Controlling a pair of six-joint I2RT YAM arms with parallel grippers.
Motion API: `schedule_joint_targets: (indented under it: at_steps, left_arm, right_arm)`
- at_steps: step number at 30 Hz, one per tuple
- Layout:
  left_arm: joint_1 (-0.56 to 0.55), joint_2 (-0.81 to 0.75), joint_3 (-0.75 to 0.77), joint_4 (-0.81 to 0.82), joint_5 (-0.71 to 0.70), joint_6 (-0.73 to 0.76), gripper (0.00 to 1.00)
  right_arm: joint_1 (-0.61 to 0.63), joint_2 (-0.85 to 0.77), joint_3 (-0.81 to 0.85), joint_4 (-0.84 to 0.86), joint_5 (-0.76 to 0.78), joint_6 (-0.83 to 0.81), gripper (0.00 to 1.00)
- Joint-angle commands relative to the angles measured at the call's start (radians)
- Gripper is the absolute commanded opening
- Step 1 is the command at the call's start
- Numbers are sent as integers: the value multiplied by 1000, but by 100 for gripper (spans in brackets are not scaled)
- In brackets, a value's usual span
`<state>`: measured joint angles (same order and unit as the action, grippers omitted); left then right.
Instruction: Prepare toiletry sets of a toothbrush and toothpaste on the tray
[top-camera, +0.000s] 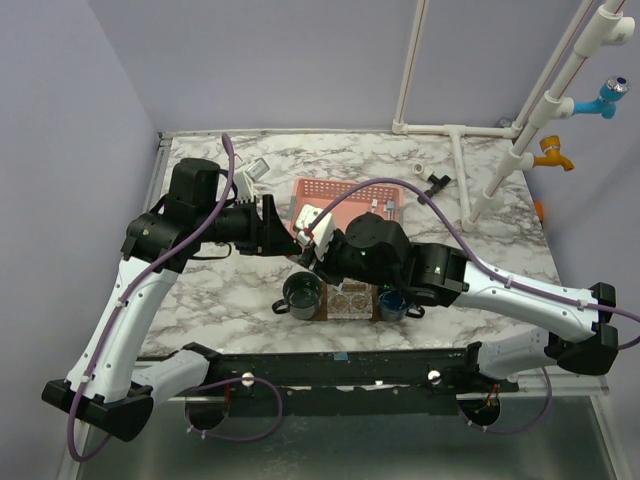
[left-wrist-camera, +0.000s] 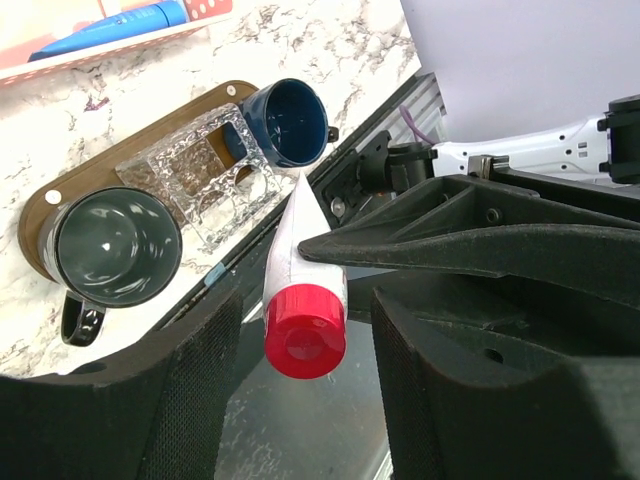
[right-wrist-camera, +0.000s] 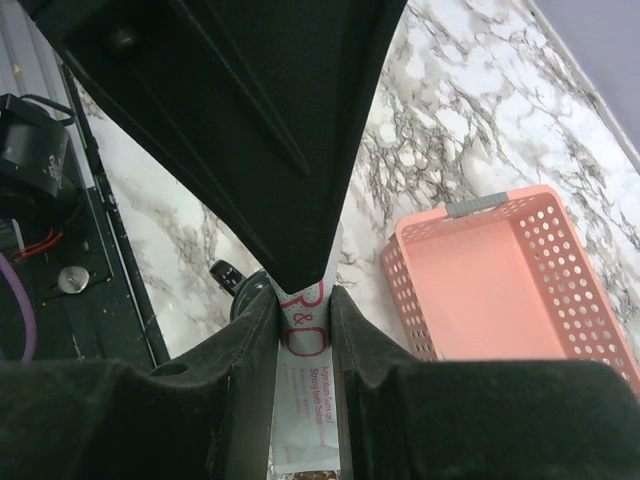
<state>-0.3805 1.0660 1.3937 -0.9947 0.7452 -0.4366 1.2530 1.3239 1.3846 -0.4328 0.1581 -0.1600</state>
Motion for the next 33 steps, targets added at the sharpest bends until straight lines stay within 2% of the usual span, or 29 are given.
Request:
schedule_joint_targets:
  at_steps: [1, 9, 13, 17, 24, 33]
  left_arm:
    - [5, 2, -12, -2, 43, 22, 52]
    - [5, 3, -10, -7, 55, 34, 42]
    - [6, 0, -19, 0, 71, 36, 21]
    - [6, -5, -28, 5, 80, 36, 0]
    - [8, -35, -37, 48, 40, 3, 0]
    - [68, -89, -59, 116, -33, -48, 0]
  right_arm:
    - [14, 1, 24, 58, 38, -25, 27]
    - [20, 4, 23, 75, 62, -32, 27]
    - [25, 4, 18, 78, 73, -32, 27]
    - [27, -6, 9, 95, 88, -20, 32]
    - [27, -52, -41, 131, 106, 12, 46]
    - [27, -75, -57, 107, 205, 111, 50]
